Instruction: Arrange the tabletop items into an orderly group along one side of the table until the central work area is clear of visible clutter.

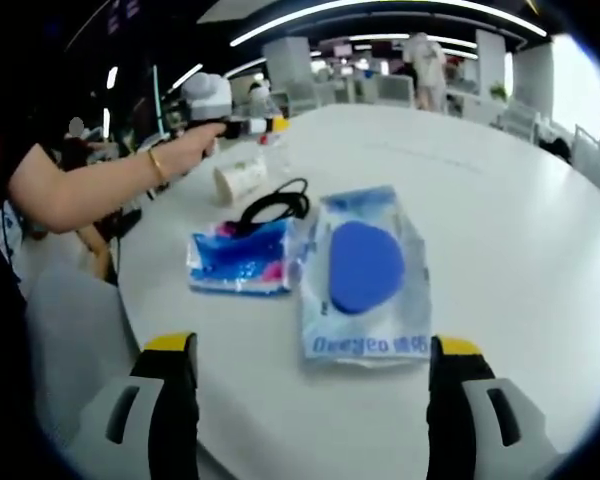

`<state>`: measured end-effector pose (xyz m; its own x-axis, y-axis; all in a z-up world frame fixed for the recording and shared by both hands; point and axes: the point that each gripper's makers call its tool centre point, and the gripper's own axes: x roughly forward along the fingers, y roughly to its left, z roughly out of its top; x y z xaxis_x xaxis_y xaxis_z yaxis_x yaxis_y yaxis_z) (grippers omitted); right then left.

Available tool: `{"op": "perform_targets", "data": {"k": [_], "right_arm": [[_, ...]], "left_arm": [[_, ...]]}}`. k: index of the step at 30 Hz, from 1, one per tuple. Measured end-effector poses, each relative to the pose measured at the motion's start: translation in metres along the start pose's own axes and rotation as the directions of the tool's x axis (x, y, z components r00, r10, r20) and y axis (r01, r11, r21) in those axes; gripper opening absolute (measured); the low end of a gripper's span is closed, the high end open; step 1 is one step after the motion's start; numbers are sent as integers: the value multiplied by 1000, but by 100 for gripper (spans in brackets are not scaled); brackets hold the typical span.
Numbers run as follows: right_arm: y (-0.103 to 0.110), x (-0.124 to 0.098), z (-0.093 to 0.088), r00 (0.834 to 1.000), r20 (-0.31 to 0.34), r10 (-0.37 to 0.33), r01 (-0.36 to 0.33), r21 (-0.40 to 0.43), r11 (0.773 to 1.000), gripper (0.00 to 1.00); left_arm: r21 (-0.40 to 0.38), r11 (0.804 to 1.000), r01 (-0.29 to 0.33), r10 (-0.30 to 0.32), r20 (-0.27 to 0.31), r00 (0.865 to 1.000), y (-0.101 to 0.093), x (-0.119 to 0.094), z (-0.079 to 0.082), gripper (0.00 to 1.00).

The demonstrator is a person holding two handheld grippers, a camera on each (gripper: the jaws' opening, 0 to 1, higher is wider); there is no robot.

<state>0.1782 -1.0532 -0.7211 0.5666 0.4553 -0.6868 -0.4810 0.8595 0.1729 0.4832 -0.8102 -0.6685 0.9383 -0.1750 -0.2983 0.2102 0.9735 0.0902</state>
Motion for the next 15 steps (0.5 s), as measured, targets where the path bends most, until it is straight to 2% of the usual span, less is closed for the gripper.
{"op": "perform_targets", "data": {"k": [3,6,9,13,15], "right_arm": [[-1,0,2,1000,4,0,0,-1,1000,94],[-1,0,4,1000,11,-1,1,-2,1000,94],[1,0,7,1000,24,6,-6,-1,1000,94],[2,-1,9,1000,28,9,-9,-9,1000,94],[3,-1,11,1000,29,10,-10,-15,1000,94]], "left_arm": [[-31,999,15,-15,9,1000,2,4,1,55],[-22,1000,12,-11,11,1000,7,6,2,60],[-59,997,46,-45,13,999,4,5,3,66],[-44,997,67,-67,14,998,5,-1,4,76],[-49,996,77,-75,35,997,4,-9,7,81]]}}
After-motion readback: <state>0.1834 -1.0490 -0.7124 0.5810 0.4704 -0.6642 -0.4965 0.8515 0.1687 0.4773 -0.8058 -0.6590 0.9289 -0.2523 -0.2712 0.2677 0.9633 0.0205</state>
